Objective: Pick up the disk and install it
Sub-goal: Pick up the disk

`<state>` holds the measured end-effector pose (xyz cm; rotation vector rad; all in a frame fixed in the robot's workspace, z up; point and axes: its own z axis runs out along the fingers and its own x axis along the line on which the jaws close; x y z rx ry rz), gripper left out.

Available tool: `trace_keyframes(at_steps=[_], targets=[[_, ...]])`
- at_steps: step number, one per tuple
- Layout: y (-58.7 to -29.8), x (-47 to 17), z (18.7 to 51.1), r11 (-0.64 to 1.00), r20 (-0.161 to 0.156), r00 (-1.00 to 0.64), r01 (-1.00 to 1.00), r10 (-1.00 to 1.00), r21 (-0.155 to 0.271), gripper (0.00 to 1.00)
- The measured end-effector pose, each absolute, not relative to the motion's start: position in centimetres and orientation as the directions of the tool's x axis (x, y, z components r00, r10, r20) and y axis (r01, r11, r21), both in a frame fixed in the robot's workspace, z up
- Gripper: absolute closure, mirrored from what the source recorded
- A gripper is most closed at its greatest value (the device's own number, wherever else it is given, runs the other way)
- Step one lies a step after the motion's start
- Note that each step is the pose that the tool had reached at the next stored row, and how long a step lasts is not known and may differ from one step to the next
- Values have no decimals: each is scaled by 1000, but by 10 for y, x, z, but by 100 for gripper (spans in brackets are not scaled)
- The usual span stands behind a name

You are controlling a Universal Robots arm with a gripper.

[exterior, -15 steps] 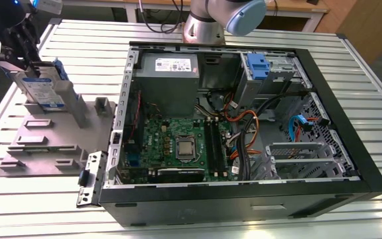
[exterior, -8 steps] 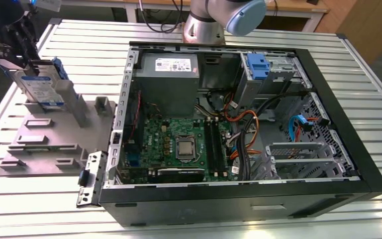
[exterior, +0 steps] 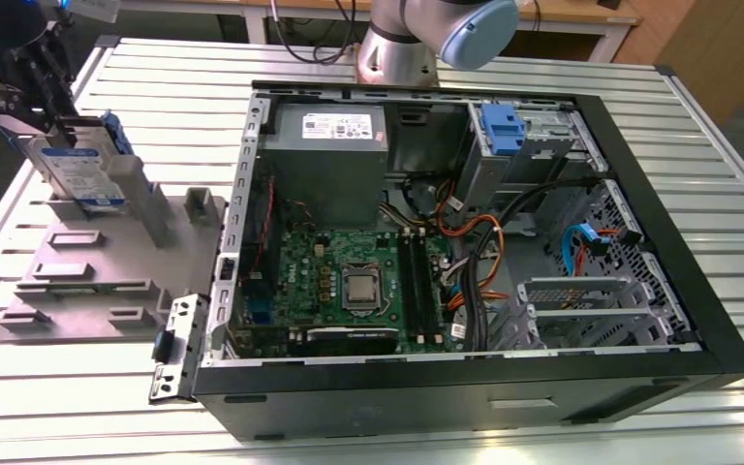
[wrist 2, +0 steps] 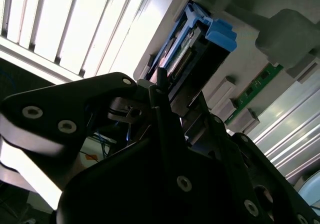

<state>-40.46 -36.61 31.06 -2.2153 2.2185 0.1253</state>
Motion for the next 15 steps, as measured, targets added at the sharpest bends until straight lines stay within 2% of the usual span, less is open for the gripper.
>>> trace_keyframes(at_steps=[15], targets=[[-366, -405, 373, 0, -59, -3, -999, -998, 53, 65]])
